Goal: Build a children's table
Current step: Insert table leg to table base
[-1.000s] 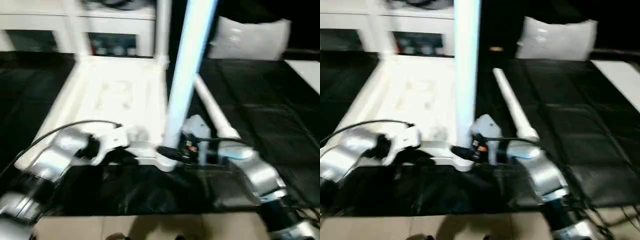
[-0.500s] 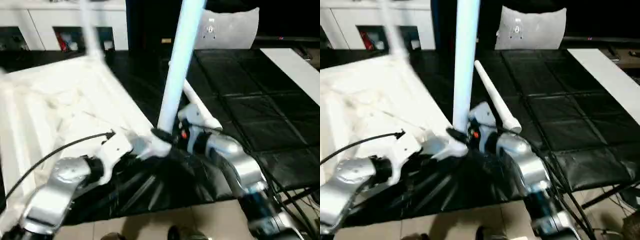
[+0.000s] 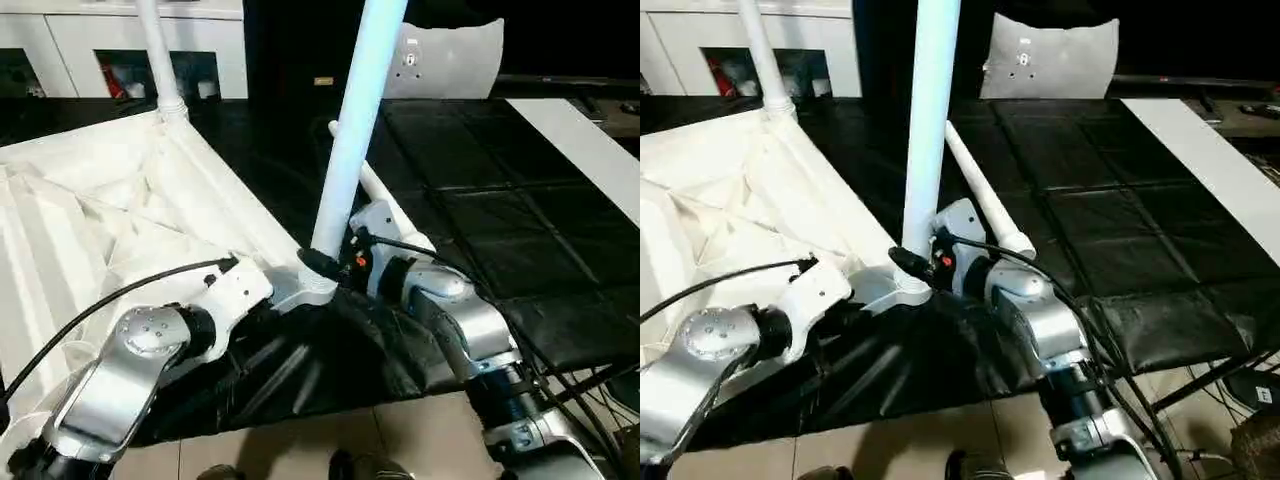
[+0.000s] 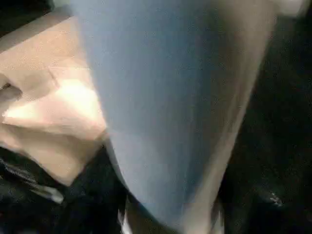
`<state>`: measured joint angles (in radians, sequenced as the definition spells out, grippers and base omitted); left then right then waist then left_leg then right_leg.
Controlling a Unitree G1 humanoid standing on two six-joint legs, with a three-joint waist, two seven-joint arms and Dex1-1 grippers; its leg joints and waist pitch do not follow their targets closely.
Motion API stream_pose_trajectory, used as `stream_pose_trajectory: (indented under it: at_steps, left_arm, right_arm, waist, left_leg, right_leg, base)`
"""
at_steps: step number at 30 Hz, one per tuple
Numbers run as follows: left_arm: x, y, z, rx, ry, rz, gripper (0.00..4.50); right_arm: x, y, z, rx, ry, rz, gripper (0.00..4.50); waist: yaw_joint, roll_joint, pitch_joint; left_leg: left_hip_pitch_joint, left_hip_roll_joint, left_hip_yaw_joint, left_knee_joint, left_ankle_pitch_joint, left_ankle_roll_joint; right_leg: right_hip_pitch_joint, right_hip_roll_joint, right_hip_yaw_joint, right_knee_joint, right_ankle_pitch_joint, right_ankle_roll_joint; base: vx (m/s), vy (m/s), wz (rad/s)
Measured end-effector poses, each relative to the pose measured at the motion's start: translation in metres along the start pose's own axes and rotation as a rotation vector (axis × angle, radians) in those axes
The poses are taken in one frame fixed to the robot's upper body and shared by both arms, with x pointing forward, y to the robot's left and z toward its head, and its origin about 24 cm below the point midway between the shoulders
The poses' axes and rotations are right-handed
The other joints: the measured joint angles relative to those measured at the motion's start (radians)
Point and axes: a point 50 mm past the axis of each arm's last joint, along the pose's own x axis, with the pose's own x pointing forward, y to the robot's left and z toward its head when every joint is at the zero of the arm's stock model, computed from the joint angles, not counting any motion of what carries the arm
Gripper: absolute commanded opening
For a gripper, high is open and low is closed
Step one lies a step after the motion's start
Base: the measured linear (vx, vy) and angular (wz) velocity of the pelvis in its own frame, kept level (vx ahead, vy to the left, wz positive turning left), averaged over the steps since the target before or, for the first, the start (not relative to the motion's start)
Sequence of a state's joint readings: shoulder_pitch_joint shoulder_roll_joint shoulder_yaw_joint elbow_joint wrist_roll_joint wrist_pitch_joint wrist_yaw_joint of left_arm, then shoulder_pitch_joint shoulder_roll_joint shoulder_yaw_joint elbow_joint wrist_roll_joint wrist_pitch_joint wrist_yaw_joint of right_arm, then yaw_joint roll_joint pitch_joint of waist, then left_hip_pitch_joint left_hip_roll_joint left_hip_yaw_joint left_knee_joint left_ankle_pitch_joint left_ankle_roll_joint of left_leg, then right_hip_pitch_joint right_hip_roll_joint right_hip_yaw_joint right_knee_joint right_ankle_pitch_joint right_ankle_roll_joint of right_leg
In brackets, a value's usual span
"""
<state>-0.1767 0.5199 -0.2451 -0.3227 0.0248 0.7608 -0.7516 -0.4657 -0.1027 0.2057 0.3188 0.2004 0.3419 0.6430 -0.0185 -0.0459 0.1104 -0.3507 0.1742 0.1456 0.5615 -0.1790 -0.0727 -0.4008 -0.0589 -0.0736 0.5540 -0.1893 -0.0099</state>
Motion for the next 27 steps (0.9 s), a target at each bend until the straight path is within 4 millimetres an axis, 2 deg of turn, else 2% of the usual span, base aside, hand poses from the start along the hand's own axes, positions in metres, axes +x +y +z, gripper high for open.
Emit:
stream_pose_trajectory:
  at_steps: [1,2,4,7,10,14,19,22,27]
  left_arm:
    - [0.0,0.001,0.0,0.001,0.0,-0.001,0.0]
    - [0.001,0.002,0.001,0.0,-0.001,-0.007,0.0]
    - [0.002,0.003,0.001,0.005,-0.008,-0.021,0.0]
    - [0.004,0.006,0.002,0.019,-0.021,-0.052,0.0]
    - [0.004,0.009,0.004,0.035,-0.029,-0.077,0.0]
    - [0.004,0.016,0.001,0.086,-0.024,-0.135,0.0]
    - [0.0,0.028,-0.001,0.167,-0.024,-0.198,0.0]
    - [-0.002,0.035,-0.002,0.207,-0.021,-0.24,0.0]
    - [-0.001,0.042,-0.003,0.257,-0.038,-0.34,0.0]
  right_arm:
    - [0.0,0.0,0.001,-0.002,0.0,-0.002,2.95]
    - [0.0,-0.001,0.001,-0.002,0.0,-0.005,3.04]
    - [-0.001,-0.001,-0.003,0.006,0.013,-0.009,3.1]
    - [-0.005,-0.001,-0.011,0.026,0.024,-0.017,3.44]
    - [-0.011,-0.002,-0.016,0.027,0.032,-0.022,3.61]
    - [-0.03,-0.002,-0.024,0.001,0.046,0.0,4.01]
    - [-0.058,-0.006,-0.049,0.028,0.137,0.011,4.37]
    - [-0.069,-0.01,-0.039,-0.025,0.118,0.038,4.49]
    - [-0.089,-0.014,-0.016,-0.131,0.09,0.127,4.49]
  waist:
    - [0.0,0.001,0.0]
    - [0.0,0.006,0.003]
    - [0.003,0.01,0.004]
    - [0.013,0.012,0.004]
    - [0.027,0.021,0.006]
    - [0.056,0.03,0.002]
    - [0.075,0.039,-0.001]
    - [0.08,0.044,-0.002]
    - [0.103,0.047,-0.005]
  left_leg:
    - [0.0,0.0,0.0,0.0,0.0,0.0]
    - [0.0,0.0,0.0,0.0,0.0,0.0]
    - [0.0,0.0,-0.001,-0.001,0.0,0.0]
    - [-0.001,-0.001,0.001,0.0,0.0,0.0]
    - [-0.002,-0.001,0.004,-0.001,0.0,0.0]
    - [0.002,0.0,0.006,0.001,0.0,0.0]
    - [0.001,0.001,0.007,0.004,0.001,-0.001]
    - [0.001,0.003,0.007,0.001,0.001,-0.001]
    - [0.0,0.008,0.009,0.001,0.001,-0.002]
  right_leg:
    - [0.002,0.0,0.0,-0.002,0.0,0.0]
    - [0.002,0.0,0.0,-0.004,0.0,0.0]
    - [0.004,0.0,-0.001,-0.008,0.0,0.0]
    - [0.003,0.0,0.001,-0.008,0.0,-0.001]
    - [0.002,0.0,0.004,-0.007,0.01,-0.016]
    - [0.001,0.0,0.005,0.009,0.014,-0.02]
    - [-0.002,0.0,0.007,0.02,0.03,-0.02]
    - [-0.003,0.001,0.006,0.026,0.03,-0.019]
    - [-0.003,0.003,0.003,0.026,0.03,-0.022]
  base:
    - [0.0,0.0,0.0]
    - [0.0,0.0,0.0]
    - [0.0,0.0,0.0]
    - [0.0,0.0,0.0]
    - [0.0,0.0,0.0]
    - [0.0,0.0,0.0]
    - [0.0,0.0,0.0]
    - [0.0,0.0,0.0]
    - [0.012,-0.009,0.02]
